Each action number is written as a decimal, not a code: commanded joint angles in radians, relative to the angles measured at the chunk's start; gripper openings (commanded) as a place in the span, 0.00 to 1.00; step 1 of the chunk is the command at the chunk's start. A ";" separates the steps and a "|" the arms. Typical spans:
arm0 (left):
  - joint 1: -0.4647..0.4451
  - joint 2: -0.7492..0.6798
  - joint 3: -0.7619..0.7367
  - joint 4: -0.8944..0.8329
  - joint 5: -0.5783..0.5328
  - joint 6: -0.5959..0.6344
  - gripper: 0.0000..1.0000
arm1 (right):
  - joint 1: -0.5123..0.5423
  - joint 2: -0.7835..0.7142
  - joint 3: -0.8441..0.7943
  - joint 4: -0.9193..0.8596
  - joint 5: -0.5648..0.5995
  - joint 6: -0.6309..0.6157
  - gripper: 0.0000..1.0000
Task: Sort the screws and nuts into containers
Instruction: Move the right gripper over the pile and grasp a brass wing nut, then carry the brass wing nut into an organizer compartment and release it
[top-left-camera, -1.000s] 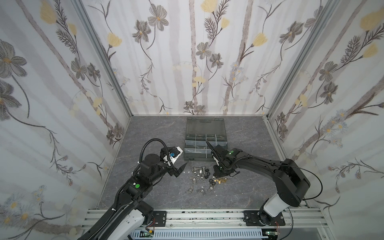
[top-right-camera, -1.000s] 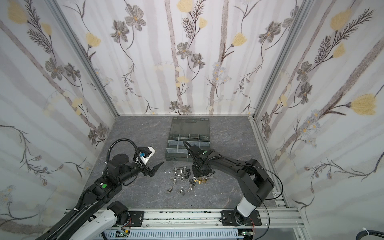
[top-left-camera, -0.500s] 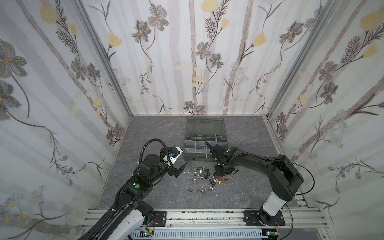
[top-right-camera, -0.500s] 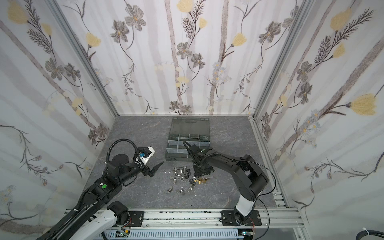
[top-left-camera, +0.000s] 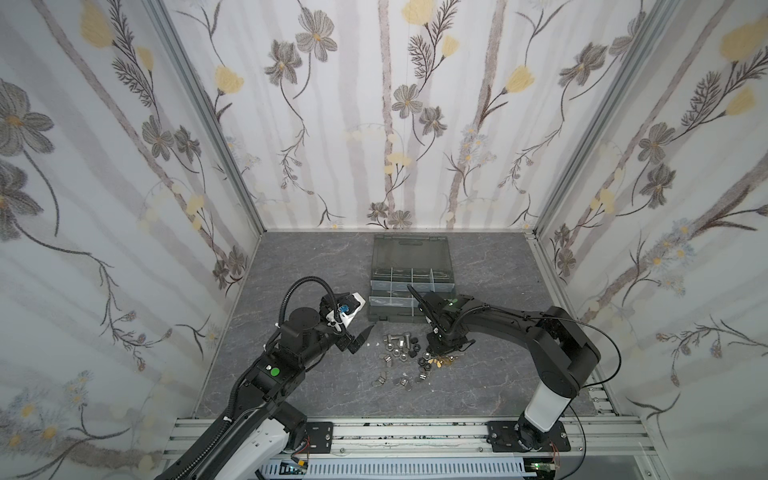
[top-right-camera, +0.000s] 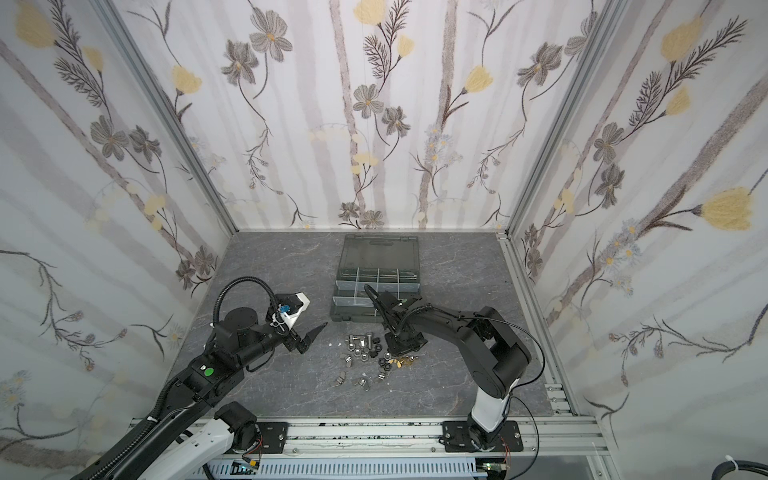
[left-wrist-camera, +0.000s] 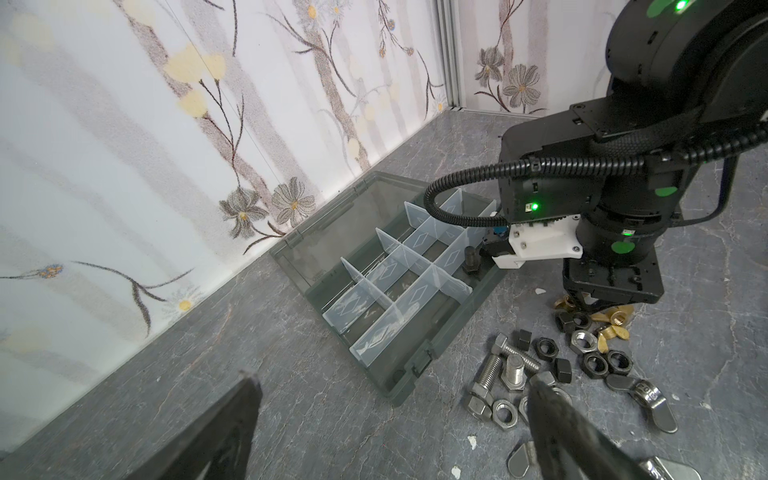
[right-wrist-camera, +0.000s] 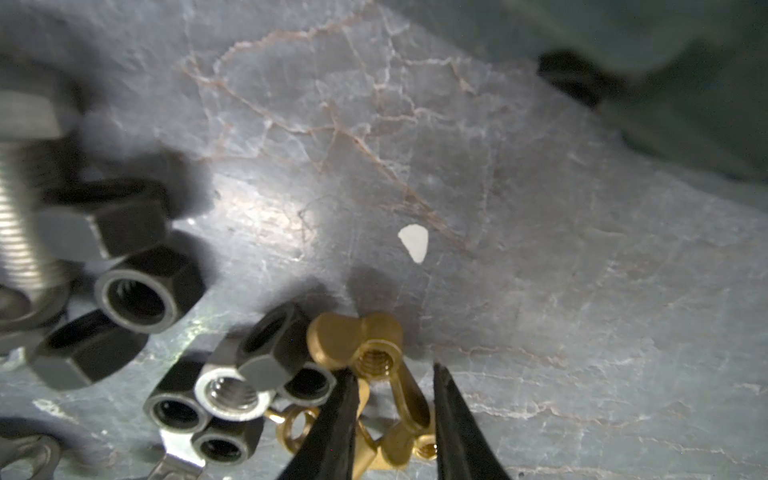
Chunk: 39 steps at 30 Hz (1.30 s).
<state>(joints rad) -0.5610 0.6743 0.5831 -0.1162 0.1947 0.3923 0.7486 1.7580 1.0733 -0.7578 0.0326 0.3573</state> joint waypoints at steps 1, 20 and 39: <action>0.001 -0.002 0.010 0.016 -0.001 0.012 1.00 | -0.001 0.012 0.010 -0.002 0.015 -0.006 0.31; 0.001 -0.005 0.003 0.036 0.004 0.010 1.00 | -0.002 0.049 0.026 0.006 0.016 -0.014 0.22; 0.001 0.002 0.013 0.026 0.003 0.013 1.00 | -0.228 0.030 0.442 -0.122 0.034 -0.096 0.15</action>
<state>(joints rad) -0.5606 0.6758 0.5892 -0.1097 0.1947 0.3927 0.5488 1.7645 1.4559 -0.8314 0.0307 0.3016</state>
